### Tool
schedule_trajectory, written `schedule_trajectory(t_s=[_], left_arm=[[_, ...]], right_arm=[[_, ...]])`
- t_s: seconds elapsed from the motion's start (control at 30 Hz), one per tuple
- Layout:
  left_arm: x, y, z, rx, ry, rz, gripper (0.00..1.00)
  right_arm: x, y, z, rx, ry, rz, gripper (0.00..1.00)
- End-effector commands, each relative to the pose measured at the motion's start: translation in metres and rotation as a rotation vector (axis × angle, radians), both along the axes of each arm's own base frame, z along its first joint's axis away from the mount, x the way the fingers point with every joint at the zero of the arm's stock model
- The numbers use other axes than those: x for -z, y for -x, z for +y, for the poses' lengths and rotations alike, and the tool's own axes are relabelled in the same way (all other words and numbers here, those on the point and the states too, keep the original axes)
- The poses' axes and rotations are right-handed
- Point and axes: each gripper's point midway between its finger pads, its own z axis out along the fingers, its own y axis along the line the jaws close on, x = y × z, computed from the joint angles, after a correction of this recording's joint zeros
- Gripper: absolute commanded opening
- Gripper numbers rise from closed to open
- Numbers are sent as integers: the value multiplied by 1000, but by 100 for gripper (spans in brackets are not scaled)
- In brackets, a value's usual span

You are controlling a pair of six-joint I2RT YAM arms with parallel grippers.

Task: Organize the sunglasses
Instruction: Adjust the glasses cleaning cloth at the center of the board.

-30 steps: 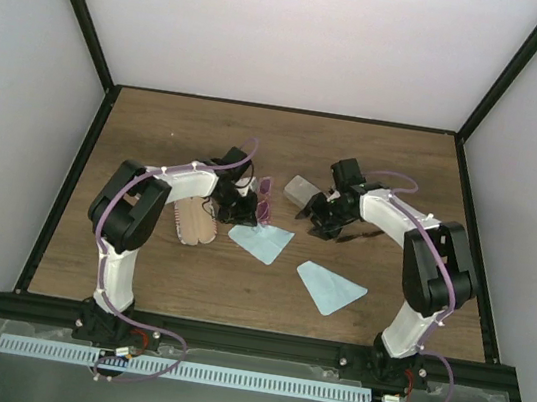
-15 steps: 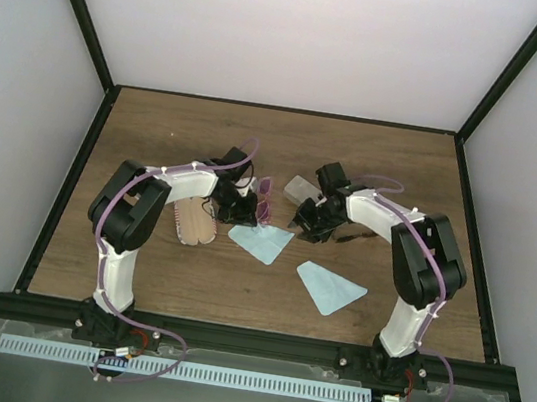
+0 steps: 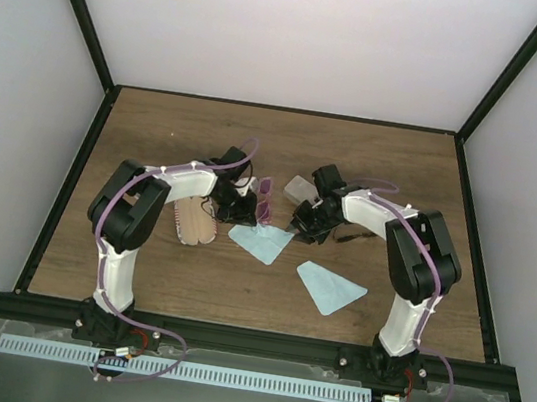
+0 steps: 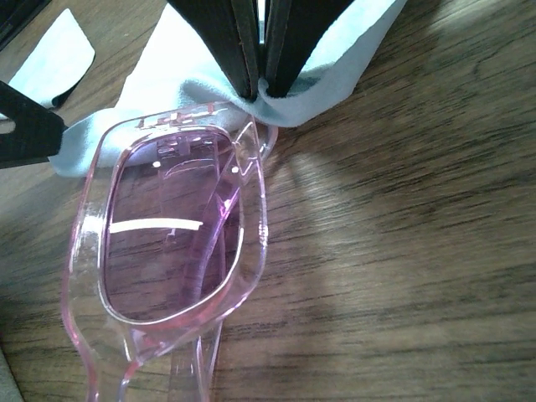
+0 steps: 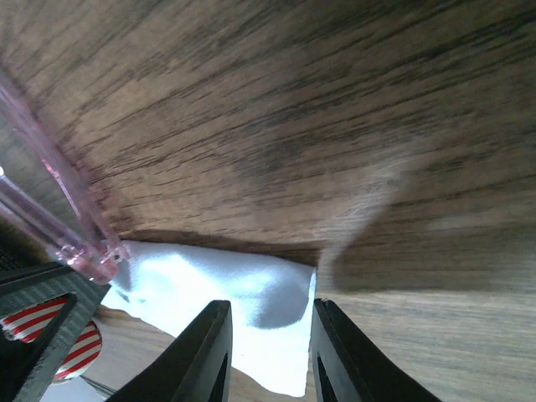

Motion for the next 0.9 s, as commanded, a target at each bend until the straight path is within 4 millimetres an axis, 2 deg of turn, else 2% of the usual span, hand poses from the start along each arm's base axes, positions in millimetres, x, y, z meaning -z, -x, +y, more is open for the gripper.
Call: schedule_trajectory(t_s=[0.0,0.13,0.47,0.63,0.87], left_arm=[[-1,1,3,17,15,3,4],[-1,0,6,15,16,3,4],[-1,-1,10,11,22,2,4],[-2,-2,9,9,28,0,4],[-14,-5,4,-10,67,-3,4]], right_arm=[[-2,-7,10,5,-13,-1,27],[-1,-9,10,15,-14,0,26],[-3,-10,11,18,-16,0,1],[-6,-10,12,9,-22,-9,1],[-30,-22,13,-19,-16,-94,1]])
